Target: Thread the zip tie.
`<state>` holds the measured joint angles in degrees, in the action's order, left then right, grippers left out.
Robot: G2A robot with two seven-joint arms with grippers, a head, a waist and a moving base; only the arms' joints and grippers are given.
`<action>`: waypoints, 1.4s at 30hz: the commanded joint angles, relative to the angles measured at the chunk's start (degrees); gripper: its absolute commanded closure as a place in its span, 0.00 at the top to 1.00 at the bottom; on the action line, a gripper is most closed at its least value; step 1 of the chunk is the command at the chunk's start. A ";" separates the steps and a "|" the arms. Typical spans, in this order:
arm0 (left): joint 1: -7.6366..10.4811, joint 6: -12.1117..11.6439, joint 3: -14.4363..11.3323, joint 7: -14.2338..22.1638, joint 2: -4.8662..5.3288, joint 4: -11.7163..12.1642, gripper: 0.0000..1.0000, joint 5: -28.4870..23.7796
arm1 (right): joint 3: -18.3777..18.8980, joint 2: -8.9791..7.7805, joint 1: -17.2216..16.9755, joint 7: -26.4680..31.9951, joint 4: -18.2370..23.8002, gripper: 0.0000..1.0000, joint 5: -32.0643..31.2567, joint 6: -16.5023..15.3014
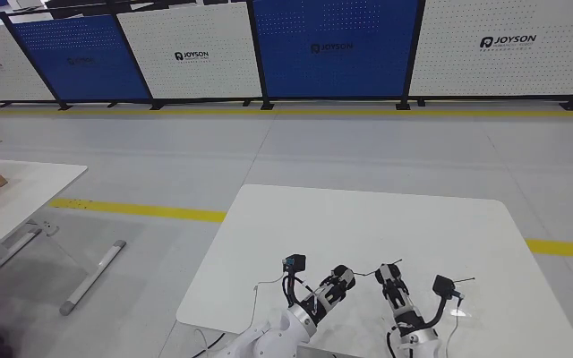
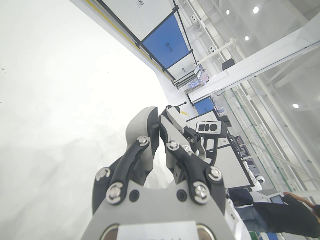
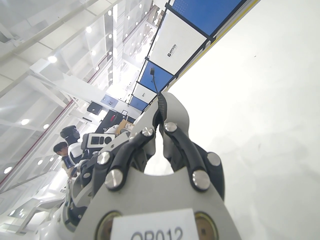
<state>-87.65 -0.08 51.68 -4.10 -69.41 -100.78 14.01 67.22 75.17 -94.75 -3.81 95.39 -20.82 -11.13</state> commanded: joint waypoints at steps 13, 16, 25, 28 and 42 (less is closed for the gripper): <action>0.00 0.00 0.00 0.00 0.00 0.00 0.00 0.00 | -1.33 0.49 1.31 0.49 -1.81 0.00 0.99 0.08; 0.00 0.00 0.00 0.00 0.00 0.00 0.00 0.00 | -1.61 0.57 1.39 0.57 -2.10 0.00 1.14 0.01; 0.00 0.00 0.00 0.00 0.00 0.00 0.00 0.00 | -0.36 0.62 0.88 -0.44 -1.86 0.00 3.02 -1.39; 0.00 0.00 0.00 0.00 0.00 0.00 0.00 0.00 | 0.44 0.50 0.22 -0.42 -1.15 0.00 3.11 -1.68; 0.00 0.00 0.00 0.00 0.00 0.00 0.00 0.00 | 0.78 0.52 -0.33 0.19 -0.32 0.00 2.45 -1.22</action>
<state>-87.65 -0.08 51.68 -4.10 -69.41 -100.78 14.01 68.01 75.66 -95.20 -3.59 95.18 -18.43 -12.44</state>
